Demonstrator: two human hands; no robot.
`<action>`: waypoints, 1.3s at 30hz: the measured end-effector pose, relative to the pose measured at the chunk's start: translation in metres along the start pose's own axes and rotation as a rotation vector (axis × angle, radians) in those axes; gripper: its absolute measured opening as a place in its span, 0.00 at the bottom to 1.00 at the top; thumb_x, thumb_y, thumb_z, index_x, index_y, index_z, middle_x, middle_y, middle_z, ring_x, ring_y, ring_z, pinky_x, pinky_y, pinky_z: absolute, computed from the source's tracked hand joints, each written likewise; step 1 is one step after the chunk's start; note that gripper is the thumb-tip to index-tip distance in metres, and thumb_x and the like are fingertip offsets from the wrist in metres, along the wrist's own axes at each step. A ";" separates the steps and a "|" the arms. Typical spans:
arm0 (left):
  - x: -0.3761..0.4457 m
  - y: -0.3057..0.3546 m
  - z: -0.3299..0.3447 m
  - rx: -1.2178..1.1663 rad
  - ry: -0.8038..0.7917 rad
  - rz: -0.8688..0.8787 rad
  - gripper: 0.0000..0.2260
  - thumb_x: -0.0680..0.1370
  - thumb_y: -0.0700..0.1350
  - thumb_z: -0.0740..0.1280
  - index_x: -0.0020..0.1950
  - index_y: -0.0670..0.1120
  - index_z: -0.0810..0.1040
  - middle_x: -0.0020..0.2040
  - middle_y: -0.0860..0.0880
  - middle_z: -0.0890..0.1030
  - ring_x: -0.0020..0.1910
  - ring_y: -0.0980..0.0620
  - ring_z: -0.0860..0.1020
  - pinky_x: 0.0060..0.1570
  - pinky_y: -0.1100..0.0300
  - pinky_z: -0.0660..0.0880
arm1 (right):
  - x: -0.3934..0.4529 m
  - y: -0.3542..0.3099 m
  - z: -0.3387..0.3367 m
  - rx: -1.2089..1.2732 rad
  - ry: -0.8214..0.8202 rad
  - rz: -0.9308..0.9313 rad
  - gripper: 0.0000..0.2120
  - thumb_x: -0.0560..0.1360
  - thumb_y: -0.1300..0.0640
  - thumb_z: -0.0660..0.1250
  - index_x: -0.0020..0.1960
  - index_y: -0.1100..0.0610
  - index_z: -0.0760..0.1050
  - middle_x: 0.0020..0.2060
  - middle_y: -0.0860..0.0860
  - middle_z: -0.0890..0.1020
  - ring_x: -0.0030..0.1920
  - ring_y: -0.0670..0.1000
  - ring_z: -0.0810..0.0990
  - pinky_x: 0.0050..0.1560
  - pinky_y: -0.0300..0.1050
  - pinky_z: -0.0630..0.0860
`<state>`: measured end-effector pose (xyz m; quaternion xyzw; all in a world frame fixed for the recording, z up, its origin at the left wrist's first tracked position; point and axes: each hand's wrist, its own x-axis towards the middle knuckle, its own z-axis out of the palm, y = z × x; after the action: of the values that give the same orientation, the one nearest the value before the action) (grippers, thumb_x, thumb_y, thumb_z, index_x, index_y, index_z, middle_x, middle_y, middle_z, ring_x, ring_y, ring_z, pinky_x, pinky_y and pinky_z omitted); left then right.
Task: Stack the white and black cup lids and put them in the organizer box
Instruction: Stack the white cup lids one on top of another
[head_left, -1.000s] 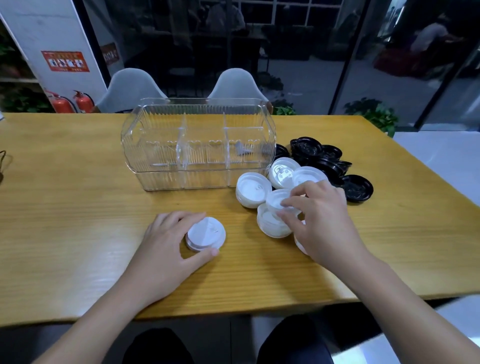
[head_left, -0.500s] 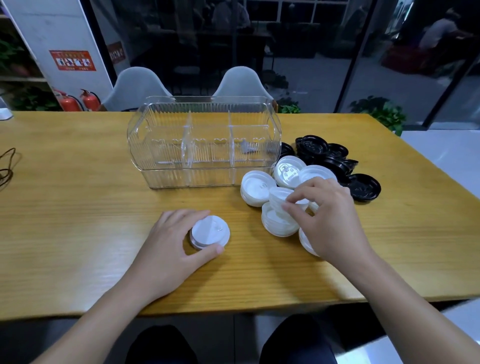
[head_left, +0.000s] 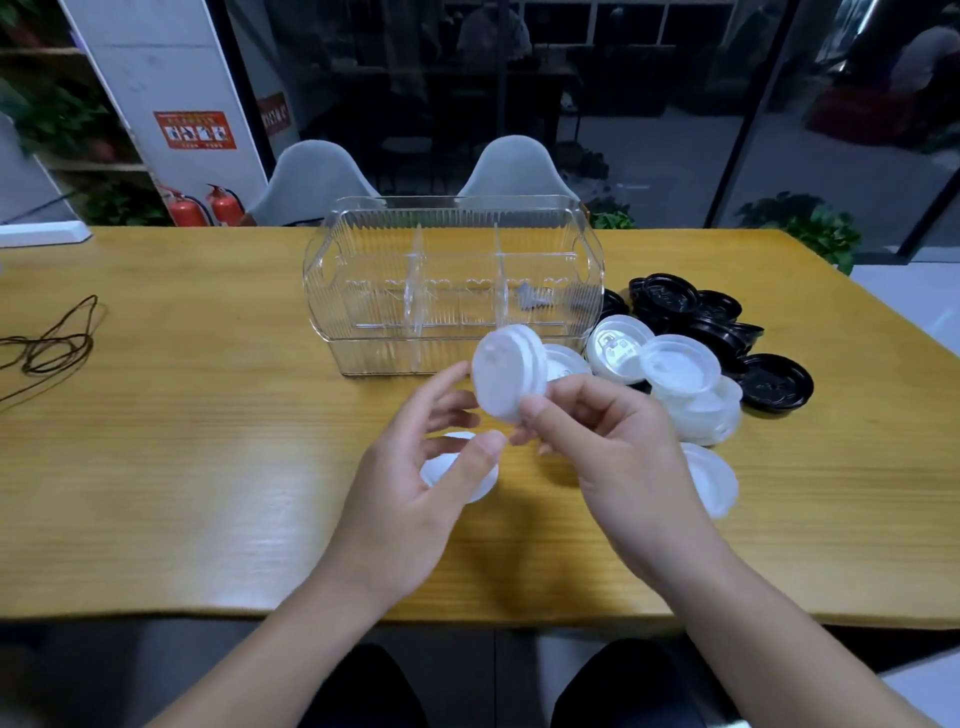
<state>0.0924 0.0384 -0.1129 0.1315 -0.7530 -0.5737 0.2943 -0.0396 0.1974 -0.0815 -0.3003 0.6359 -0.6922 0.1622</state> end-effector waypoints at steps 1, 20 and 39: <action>0.000 0.000 0.001 -0.048 0.009 -0.020 0.28 0.82 0.53 0.76 0.82 0.60 0.76 0.72 0.55 0.85 0.74 0.50 0.83 0.70 0.49 0.82 | -0.003 0.002 0.007 0.046 -0.017 0.035 0.07 0.83 0.60 0.75 0.51 0.64 0.85 0.43 0.57 0.90 0.44 0.48 0.89 0.46 0.41 0.79; 0.006 -0.020 -0.036 -0.060 0.029 -0.087 0.28 0.75 0.41 0.85 0.74 0.51 0.83 0.68 0.53 0.88 0.70 0.50 0.85 0.72 0.45 0.83 | -0.013 0.040 0.031 -0.282 -0.096 -0.124 0.07 0.80 0.63 0.79 0.51 0.50 0.89 0.45 0.42 0.90 0.48 0.46 0.87 0.52 0.39 0.80; 0.021 -0.042 -0.060 0.472 -0.247 -0.090 0.37 0.75 0.57 0.86 0.82 0.66 0.77 0.74 0.63 0.79 0.74 0.66 0.76 0.80 0.59 0.71 | 0.006 0.056 0.020 -0.712 -0.209 -0.080 0.28 0.81 0.43 0.76 0.80 0.45 0.77 0.72 0.35 0.81 0.70 0.33 0.76 0.70 0.28 0.70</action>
<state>0.1055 -0.0334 -0.1361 0.1588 -0.8894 -0.4067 0.1358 -0.0402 0.1704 -0.1347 -0.4315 0.8045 -0.3992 0.0847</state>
